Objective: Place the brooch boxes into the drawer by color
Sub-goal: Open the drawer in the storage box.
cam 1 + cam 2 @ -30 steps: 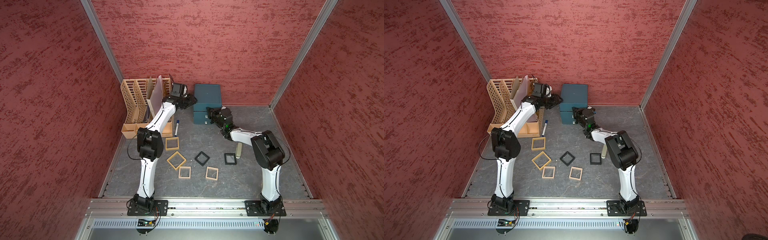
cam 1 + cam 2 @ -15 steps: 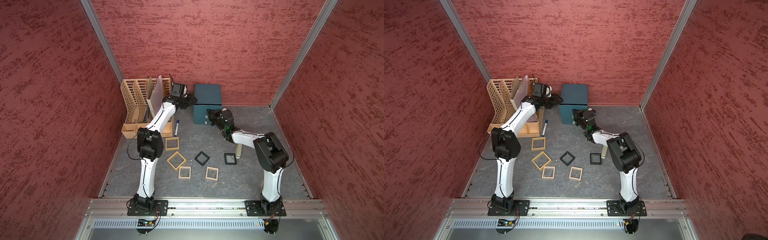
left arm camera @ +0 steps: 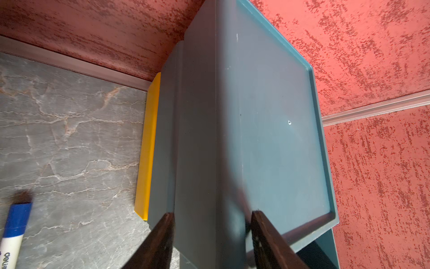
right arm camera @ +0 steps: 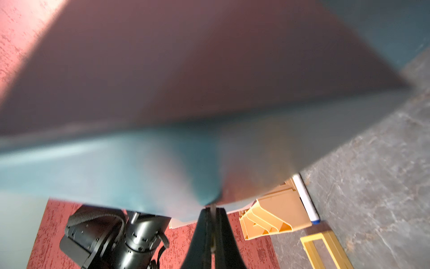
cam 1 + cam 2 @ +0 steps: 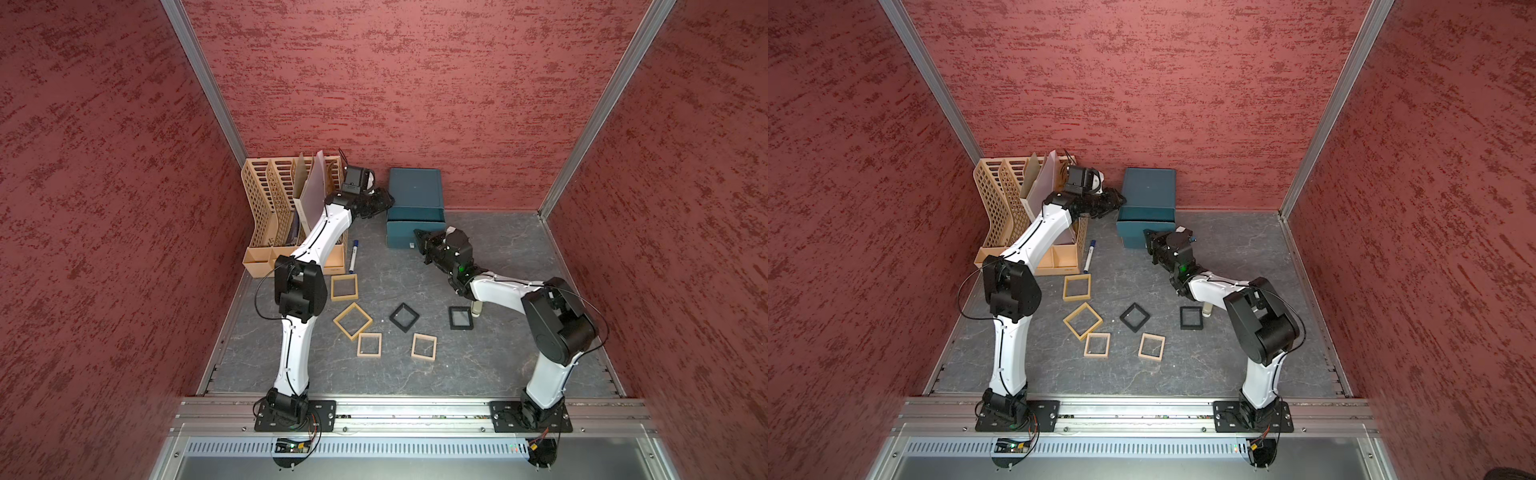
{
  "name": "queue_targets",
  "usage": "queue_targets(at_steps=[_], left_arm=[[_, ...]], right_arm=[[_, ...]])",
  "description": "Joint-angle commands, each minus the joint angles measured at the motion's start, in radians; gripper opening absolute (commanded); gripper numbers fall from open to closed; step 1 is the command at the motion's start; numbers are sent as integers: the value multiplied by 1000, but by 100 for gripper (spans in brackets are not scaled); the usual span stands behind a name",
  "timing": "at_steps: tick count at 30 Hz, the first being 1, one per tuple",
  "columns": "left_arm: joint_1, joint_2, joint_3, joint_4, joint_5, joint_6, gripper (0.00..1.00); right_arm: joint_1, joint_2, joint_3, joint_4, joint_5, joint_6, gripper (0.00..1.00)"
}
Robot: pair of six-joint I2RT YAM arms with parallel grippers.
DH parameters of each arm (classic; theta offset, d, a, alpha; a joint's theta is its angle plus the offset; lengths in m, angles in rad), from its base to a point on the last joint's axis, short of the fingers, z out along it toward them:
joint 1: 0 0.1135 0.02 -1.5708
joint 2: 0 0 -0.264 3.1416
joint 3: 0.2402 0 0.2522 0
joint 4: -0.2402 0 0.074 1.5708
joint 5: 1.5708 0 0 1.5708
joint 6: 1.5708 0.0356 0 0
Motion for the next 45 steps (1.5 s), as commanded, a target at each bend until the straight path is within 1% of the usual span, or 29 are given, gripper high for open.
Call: queue_targets(at_steps=[1, 10, 24, 35, 41, 42, 43, 45], left_arm=[[-3, 14, 2, -20, -2, 8, 56], [-2, 14, 2, -23, 5, 7, 56], [-2, 12, 10, -26, 11, 6, 56], [-4, 8, 7, -24, 11, 6, 56], [-3, 0, 6, -26, 14, 10, 56], [-3, -4, 3, -26, 14, 10, 56], [-3, -7, 1, -23, 11, 12, 56], [-3, -15, 1, -21, 8, 15, 56]], right_arm=[[28, -46, -13, -6, 23, -10, 0], [61, -125, -85, -43, 36, -47, 0], [92, -183, -162, -54, 47, -49, 0], [103, -212, -204, -59, 56, -44, 0], [104, -196, -206, -50, 55, -31, 1], [104, -198, -207, -49, 57, -31, 7], [104, -199, -207, -52, 57, -32, 16], [104, -206, -204, -61, 58, -32, 30]])
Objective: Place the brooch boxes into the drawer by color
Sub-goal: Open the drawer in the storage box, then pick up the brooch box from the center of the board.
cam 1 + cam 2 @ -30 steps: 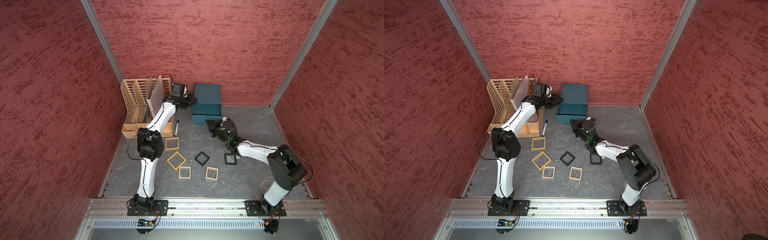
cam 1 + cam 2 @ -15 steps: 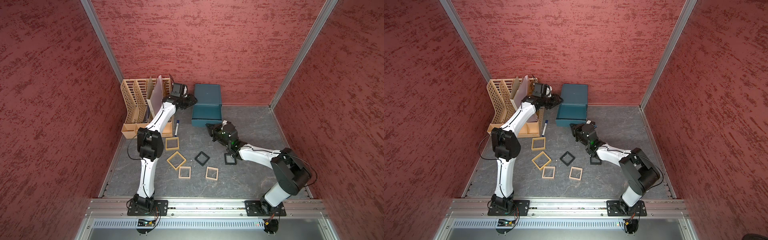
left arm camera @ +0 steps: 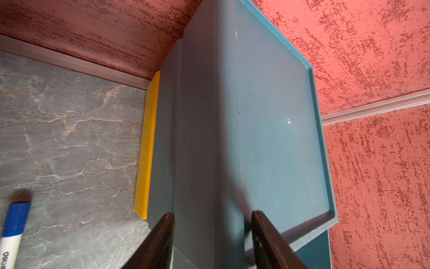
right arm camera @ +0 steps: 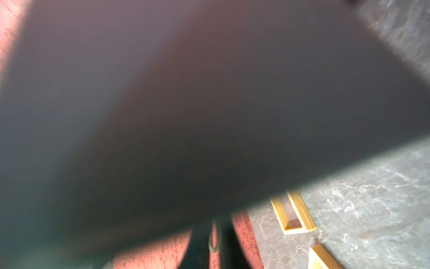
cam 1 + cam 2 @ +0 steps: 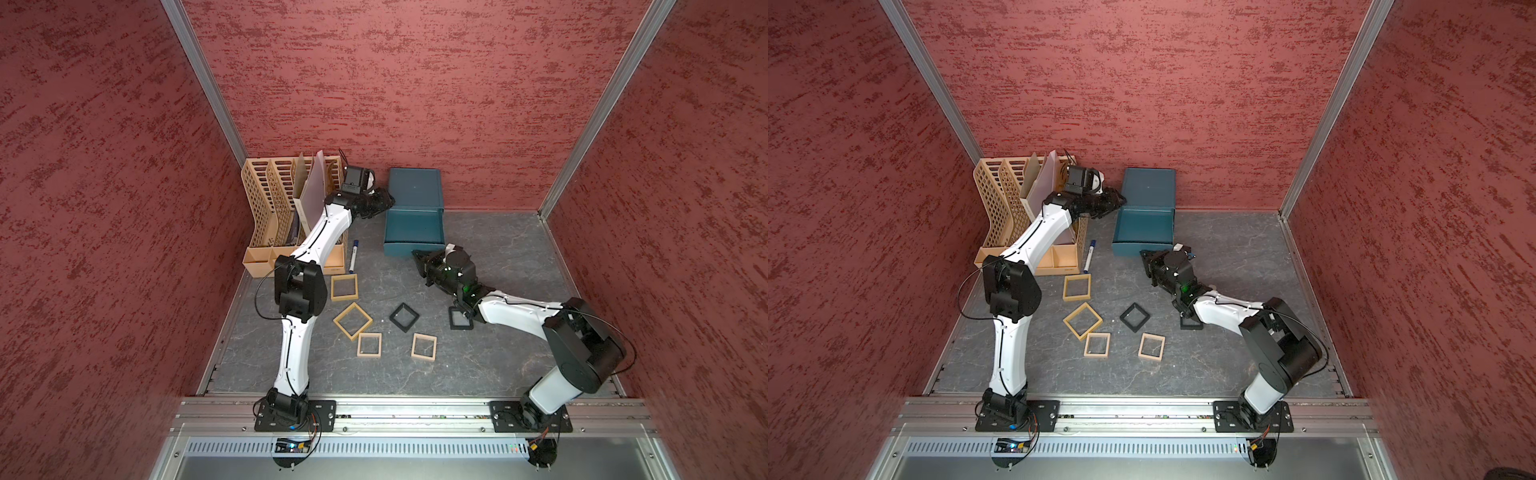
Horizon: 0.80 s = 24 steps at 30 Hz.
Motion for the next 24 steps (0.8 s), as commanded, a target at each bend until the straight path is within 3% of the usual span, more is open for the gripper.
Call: queue_targets(at_steps=[1, 5, 9, 13, 18, 24], left_arm=[[-3, -21, -2, -17, 1, 19, 57], [-6, -73, -50, 21, -30, 36, 59], [-5, -135, -101, 51, -68, 39, 63], [-7, -213, -150, 62, -119, 64, 77], [-18, -376, -312, 96, -239, 86, 89], [-20, -546, -493, 16, -352, 94, 89]], right_arm=[[6, -29, -5, 1, 21, -4, 36], [7, -50, -8, -27, 29, -2, 53], [6, -93, -13, -70, 48, -19, 62], [6, -138, -2, -139, 53, -54, 72], [7, -231, -27, -239, 54, -108, 77], [7, -348, -26, -501, 51, -224, 80]])
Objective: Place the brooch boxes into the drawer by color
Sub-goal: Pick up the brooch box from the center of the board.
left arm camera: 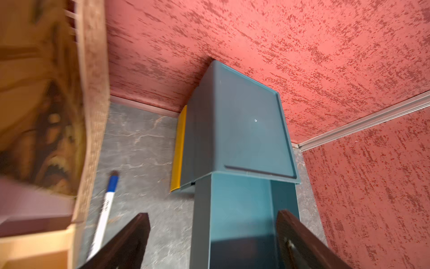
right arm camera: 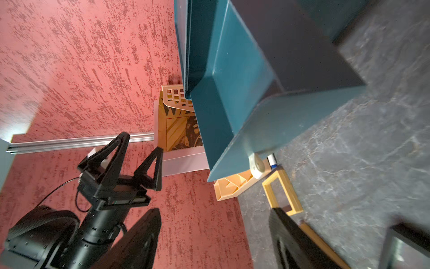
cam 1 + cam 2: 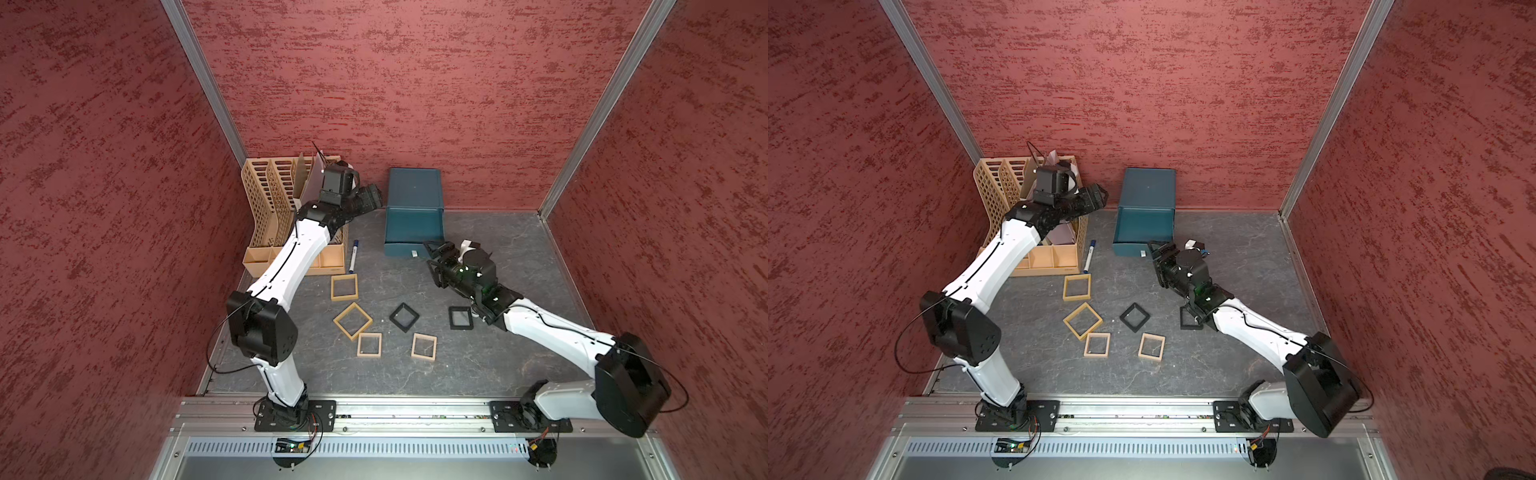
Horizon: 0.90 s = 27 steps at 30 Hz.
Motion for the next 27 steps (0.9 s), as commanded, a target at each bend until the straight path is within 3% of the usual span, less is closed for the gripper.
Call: queue_targets(at_steps=[1, 10, 15, 19, 27], left_arm=[[-6, -57, -78, -80, -114, 25, 90], [-14, -261, -384, -162, -271, -9, 81], [13, -317, -535, -119, -259, -18, 75], [52, -310, -604, -131, -222, -19, 63], [132, -246, -721, -83, -156, -40, 55]], right_arm=[[5, -62, -15, -204, 26, -105, 80], [5, -167, 58, -511, 68, -312, 70], [6, -159, 146, -666, 55, -439, 62], [6, -119, 257, -851, 65, -563, 58], [5, -178, 274, -912, 82, -668, 55]])
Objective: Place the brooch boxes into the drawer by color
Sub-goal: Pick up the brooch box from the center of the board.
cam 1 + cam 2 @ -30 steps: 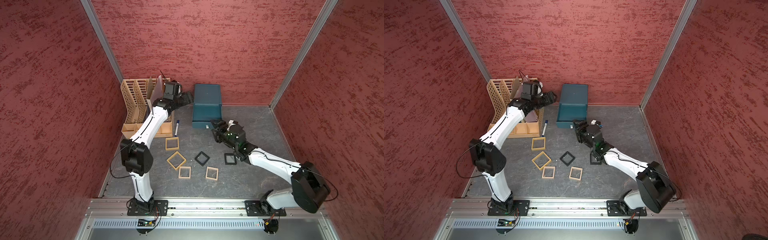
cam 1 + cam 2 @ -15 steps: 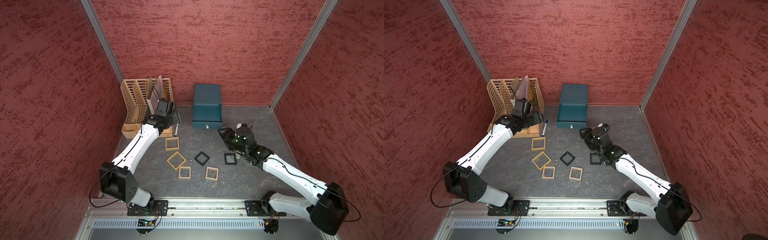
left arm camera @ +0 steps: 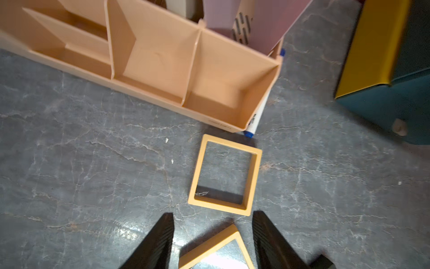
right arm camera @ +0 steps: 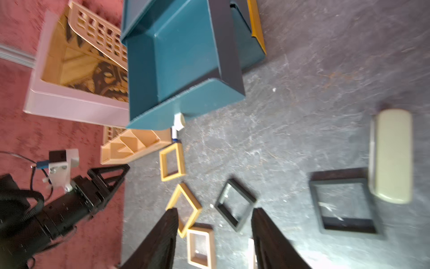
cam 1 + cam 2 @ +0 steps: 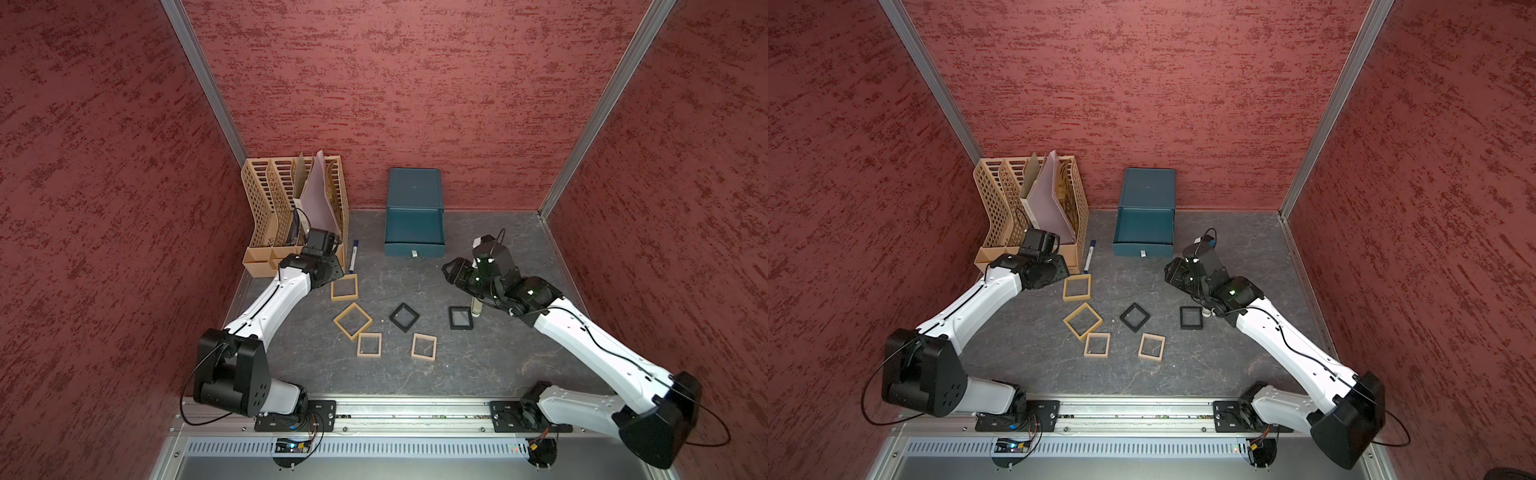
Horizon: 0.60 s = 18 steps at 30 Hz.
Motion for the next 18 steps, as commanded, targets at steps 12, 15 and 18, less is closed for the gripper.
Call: queue_targets(at_steps=[12, 15, 18], left_arm=[[100, 160, -81, 163, 148, 35, 43], [109, 183, -69, 176, 157, 59, 38], [113, 212, -56, 175, 171, 66, 38]], right_arm=[[8, -35, 2, -39, -2, -66, 50], [12, -38, 3, -39, 1, -65, 50], [13, -38, -2, -34, 1, -59, 50]])
